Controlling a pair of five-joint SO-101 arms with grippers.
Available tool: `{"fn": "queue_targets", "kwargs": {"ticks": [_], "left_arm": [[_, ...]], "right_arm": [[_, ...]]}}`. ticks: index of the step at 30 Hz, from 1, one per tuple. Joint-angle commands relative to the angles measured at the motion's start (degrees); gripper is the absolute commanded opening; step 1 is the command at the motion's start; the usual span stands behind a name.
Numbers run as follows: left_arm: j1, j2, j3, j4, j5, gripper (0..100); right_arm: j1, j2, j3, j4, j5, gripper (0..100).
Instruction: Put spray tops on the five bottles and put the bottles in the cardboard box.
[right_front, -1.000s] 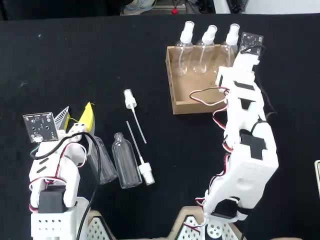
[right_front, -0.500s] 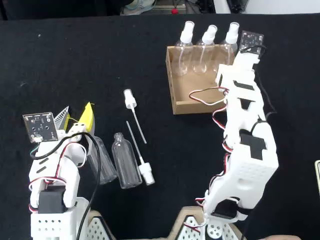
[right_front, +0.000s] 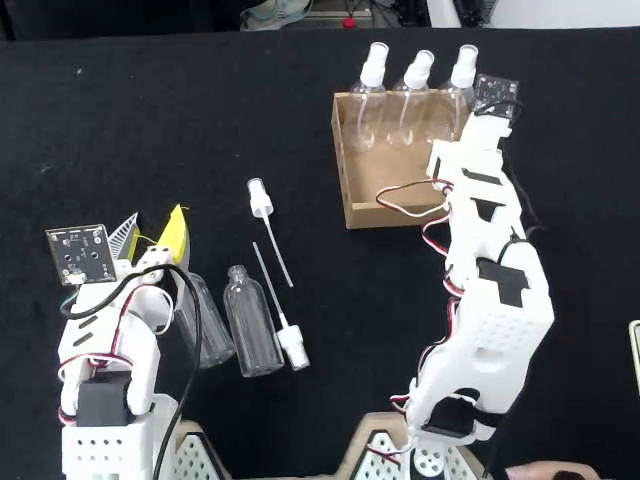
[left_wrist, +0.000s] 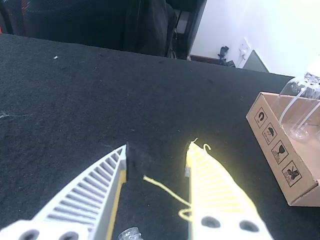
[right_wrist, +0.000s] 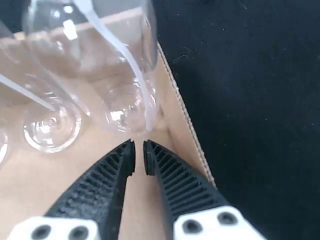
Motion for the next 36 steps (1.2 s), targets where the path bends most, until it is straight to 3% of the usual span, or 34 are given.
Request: {"fn": "queue_targets", "kwargs": {"ticks": [1,36], "left_arm": [[-0.57,-0.97,-1.45,0.09,0.35,19],[-0.57,-0.97,-1.45,0.09,0.35,19]], "right_arm": [[-1.14,-0.75,-2.68,-2.11,0.44,1.1],[-2.29,-0.48,-2.51,-5.80,0.44,1.1]]}}
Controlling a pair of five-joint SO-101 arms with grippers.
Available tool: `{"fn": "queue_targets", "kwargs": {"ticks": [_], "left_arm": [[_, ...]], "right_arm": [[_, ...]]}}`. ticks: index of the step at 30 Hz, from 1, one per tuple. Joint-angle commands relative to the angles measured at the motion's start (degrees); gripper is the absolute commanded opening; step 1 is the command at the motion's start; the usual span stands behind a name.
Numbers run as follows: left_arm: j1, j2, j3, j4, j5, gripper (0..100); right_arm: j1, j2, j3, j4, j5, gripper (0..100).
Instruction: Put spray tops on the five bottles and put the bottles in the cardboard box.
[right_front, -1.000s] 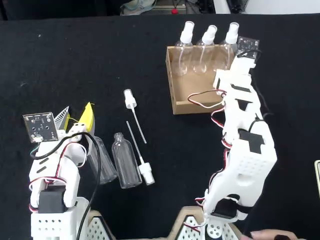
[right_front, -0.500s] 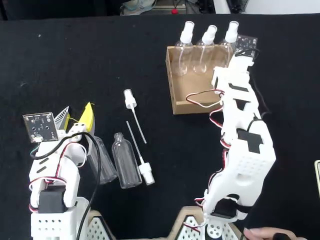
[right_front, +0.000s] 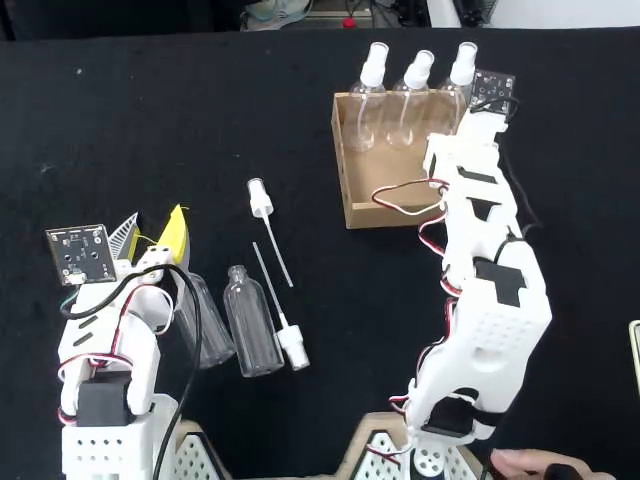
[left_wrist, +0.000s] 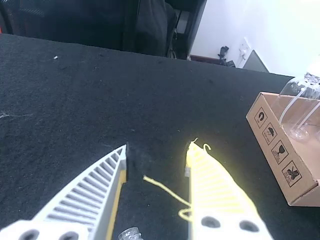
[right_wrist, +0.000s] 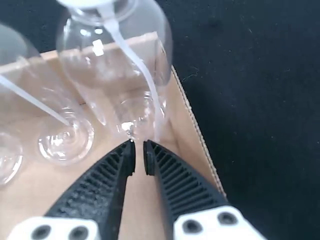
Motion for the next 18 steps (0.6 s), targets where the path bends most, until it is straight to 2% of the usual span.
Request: {"fn": "queue_targets", "kwargs": {"ticks": [1,6,18], "left_arm": [[-0.57,-0.97,-1.45,0.09,0.35,19],[-0.57,-0.97,-1.45,0.09,0.35,19],[-0.57,-0.97,-1.45,0.00,0.35,19]], "right_arm": [[-1.23,-0.48,-2.33,-3.16,0.44,1.1],[-1.05,0.48,-1.19,-6.42,0.44,1.1],[-0.79,-2.95,2.77,-6.33,0.35,1.1]]}}
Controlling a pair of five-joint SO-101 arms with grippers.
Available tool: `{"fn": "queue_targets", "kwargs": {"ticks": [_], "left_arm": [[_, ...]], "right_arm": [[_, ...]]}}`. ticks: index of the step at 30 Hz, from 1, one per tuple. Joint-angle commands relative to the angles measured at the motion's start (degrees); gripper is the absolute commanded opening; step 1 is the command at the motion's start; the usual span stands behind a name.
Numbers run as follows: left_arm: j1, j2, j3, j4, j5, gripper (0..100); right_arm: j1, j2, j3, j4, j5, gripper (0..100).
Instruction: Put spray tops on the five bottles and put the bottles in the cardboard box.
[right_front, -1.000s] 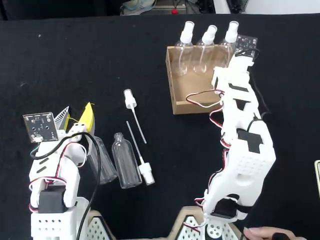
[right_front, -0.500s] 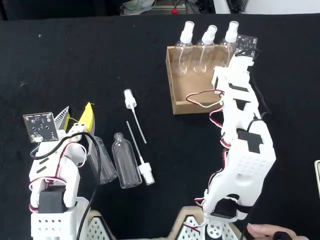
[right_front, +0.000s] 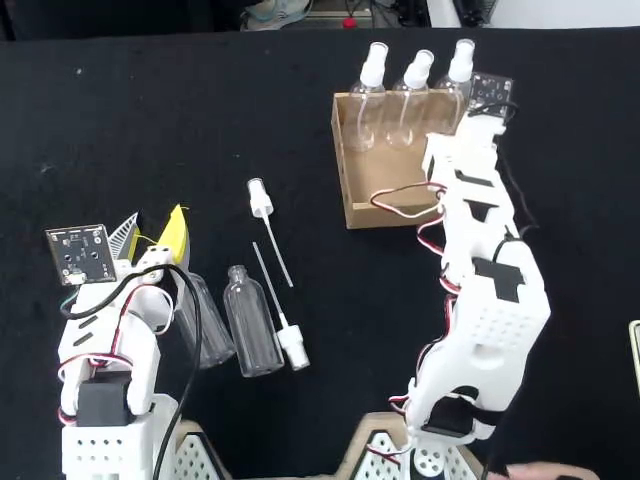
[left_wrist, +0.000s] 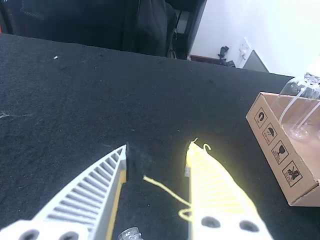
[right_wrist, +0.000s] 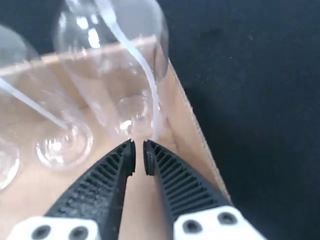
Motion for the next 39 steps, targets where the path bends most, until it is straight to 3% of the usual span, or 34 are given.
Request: {"fn": "queue_targets", "kwargs": {"ticks": [1,6,9,13,18,22,25,29,34,39], "left_arm": [[-0.57,-0.97,-1.45,0.00,0.35,19],[-0.57,-0.97,-1.45,0.00,0.35,19],[-0.57,-0.97,-1.36,0.00,0.35,19],[-0.22,-0.88,-1.36,0.00,0.44,19],[-0.66,-0.79,-1.54,0.44,0.44,19],[-0.66,-0.44,-5.05,5.10,0.44,19],[-2.77,-0.35,-10.68,12.13,0.44,19],[-10.15,3.60,-16.04,15.12,0.00,19],[-14.02,19.34,-18.15,13.80,0.35,19],[-20.44,33.41,-21.67,10.99,5.19,19]], "right_arm": [[-0.62,-6.11,3.30,-1.85,0.35,1.1],[-0.26,-17.10,12.18,-1.85,0.35,1.8],[1.05,-26.07,15.08,2.55,0.35,9.9],[0.88,-36.00,12.09,16.44,0.35,20.5],[-0.18,-44.70,-0.31,43.16,0.35,21.1],[-7.82,-46.55,-10.77,68.31,3.60,21.1],[-16.00,-44.88,-13.49,77.80,8.44,21.1],[-27.69,-41.27,-13.14,82.02,8.35,21.1],[-40.79,-36.00,-12.97,81.93,4.92,21.1],[-48.62,-30.81,-12.88,81.23,0.18,21.1]]}}
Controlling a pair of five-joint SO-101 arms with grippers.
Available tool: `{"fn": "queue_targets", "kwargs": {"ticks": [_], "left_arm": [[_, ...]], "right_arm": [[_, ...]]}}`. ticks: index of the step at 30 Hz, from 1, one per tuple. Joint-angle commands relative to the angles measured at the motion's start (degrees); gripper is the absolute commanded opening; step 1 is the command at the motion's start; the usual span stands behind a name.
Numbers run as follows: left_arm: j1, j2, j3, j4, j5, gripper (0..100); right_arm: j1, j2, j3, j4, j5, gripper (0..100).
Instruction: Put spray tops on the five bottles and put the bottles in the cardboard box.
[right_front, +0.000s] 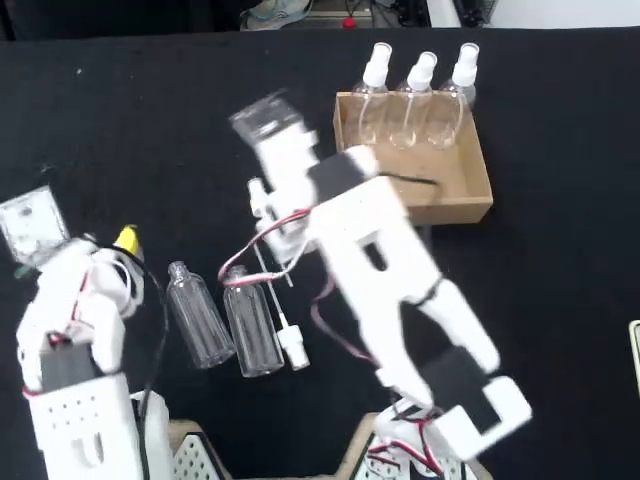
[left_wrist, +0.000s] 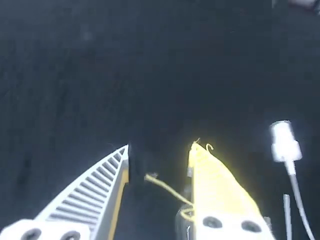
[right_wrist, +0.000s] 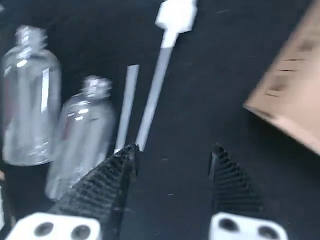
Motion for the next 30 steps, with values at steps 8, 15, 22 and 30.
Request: {"fn": "queue_targets", "kwargs": {"ticks": [8,15,22,30], "left_arm": [[-14.90,13.71,-8.04,-3.60,11.16,19],[-15.08,13.71,-5.32,-7.56,11.16,19],[-14.99,13.71,-5.49,-7.56,11.16,19],[-14.99,13.71,-5.58,-7.56,11.16,19]], "right_arm": [[-12.31,2.42,9.54,-14.68,-14.33,21.1],[-16.62,0.22,14.37,-19.60,-20.48,21.1],[-17.58,1.89,16.04,-23.38,-22.42,21.1],[-16.26,7.34,15.87,-23.65,-22.68,21.5]]}}
